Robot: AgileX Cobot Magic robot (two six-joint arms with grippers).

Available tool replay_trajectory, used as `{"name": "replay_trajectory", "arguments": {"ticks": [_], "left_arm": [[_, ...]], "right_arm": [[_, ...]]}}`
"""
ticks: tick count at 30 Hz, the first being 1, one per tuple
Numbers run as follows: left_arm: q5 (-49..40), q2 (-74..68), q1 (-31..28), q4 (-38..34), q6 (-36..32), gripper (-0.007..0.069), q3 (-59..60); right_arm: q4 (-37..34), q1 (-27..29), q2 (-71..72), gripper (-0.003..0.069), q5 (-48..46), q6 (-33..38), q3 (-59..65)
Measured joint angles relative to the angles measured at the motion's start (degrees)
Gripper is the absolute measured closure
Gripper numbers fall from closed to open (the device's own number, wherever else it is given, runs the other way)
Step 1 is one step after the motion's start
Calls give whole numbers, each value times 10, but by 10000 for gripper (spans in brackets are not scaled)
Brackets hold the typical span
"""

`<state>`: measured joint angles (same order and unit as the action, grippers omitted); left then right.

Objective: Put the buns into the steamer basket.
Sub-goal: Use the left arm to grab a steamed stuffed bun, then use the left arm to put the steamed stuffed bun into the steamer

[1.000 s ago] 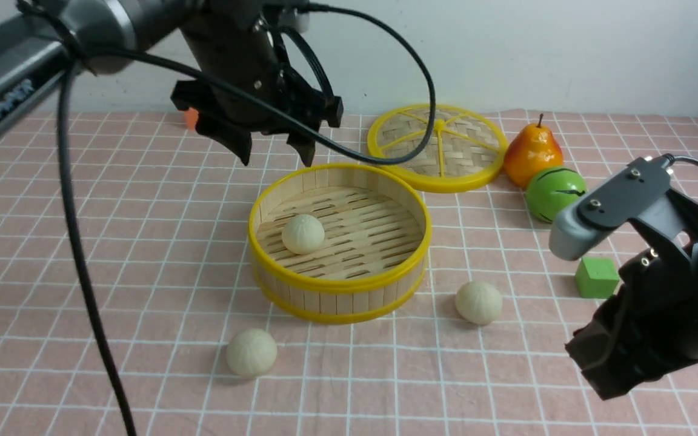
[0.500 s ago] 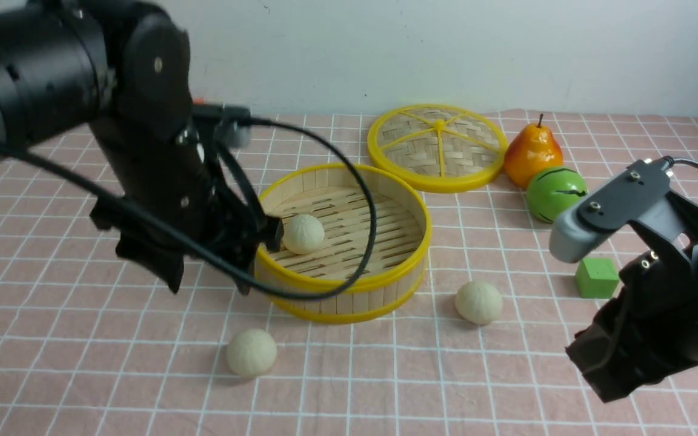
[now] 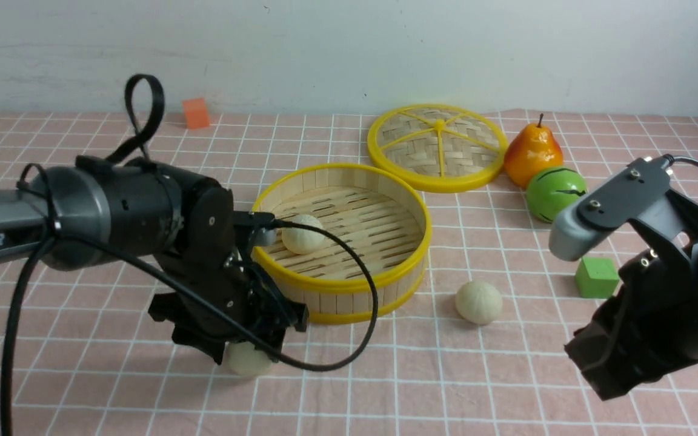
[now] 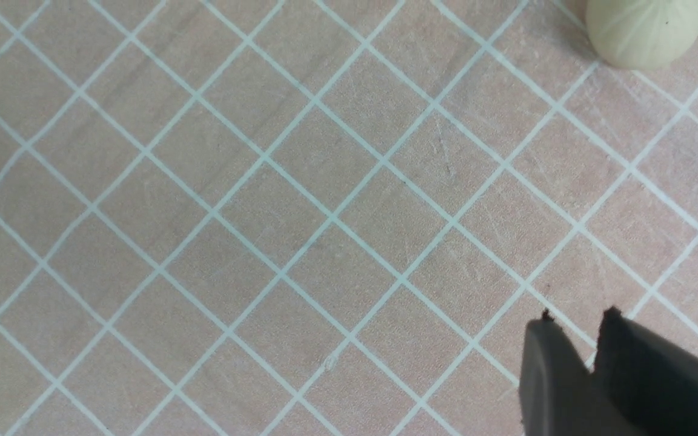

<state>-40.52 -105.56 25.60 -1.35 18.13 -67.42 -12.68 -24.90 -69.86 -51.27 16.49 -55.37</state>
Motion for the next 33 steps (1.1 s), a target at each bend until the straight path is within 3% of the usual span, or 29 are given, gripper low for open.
{"name": "replay_trajectory", "arguments": {"ticks": [3, 8, 9, 10, 11, 19, 26, 30, 33], "left_arm": [[0, -13, 0, 0, 0, 243, 0], [-47, 7, 0, 1, -14, 531, -31], [-47, 9, 0, 1, -16, 531, -34], [-70, 24, 0, 1, -26, 606, -55], [-81, 34, 0, 1, -34, 622, -73], [-105, 55, 2, -24, -62, 624, -228], [-104, -52, 2, -92, -138, 624, -329], [-105, -114, 2, -105, -148, 606, -358], [-104, -167, 2, -105, -152, 547, -379]], "right_arm": [[0, 0, 0, 539, 0, 0, 0], [0, 0, 0, 533, 0, 0, 0], [0, 0, 0, 533, 0, 0, 0], [0, 0, 0, 531, 0, 0, 0], [0, 0, 0, 531, 0, 0, 0], [1, 0, 0, 524, 3, 0, 0], [17, 0, 0, 518, 5, 0, 0], [24, 0, 0, 514, 6, 0, 0], [36, 0, 0, 511, 6, 1, 0]]}}
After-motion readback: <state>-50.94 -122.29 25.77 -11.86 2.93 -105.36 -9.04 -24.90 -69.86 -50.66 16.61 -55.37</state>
